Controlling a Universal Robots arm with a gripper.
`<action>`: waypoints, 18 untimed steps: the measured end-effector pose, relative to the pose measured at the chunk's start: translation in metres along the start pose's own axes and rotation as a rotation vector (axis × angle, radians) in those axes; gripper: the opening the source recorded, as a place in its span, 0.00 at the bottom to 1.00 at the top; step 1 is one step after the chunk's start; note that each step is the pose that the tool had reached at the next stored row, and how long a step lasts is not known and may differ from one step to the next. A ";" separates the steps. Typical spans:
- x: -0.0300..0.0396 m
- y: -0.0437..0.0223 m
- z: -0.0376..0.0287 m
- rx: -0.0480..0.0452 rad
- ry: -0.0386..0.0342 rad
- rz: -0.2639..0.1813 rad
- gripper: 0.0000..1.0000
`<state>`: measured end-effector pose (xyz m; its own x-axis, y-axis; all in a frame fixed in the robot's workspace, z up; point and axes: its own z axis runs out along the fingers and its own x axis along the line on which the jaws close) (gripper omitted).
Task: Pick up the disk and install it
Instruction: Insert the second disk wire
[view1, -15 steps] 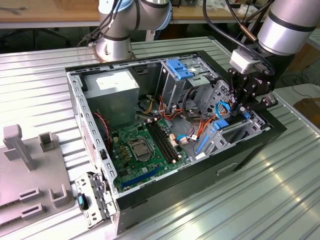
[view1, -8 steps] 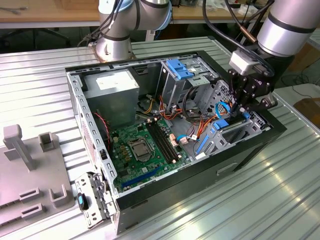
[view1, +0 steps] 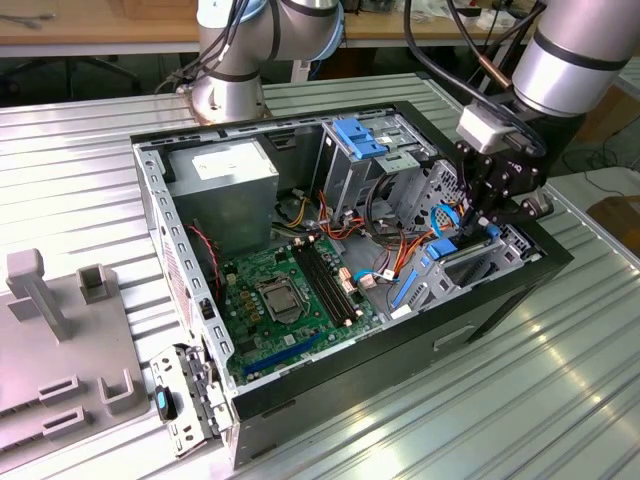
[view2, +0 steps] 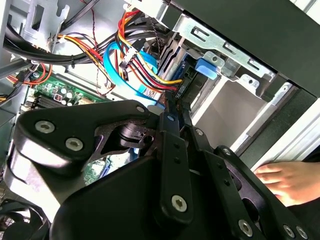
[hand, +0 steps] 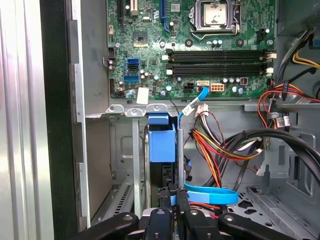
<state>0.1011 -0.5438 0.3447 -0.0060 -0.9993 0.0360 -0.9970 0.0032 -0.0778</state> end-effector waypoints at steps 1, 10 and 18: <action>0.0000 0.0000 0.0002 0.0000 -0.0001 0.000 0.16; -0.0001 0.0002 0.0021 0.0000 -0.0006 0.000 0.16; -0.0001 0.0003 0.0042 0.0000 -0.0016 0.000 0.16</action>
<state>0.1011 -0.5438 0.3406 -0.0060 -0.9994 0.0344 -0.9970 0.0033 -0.0778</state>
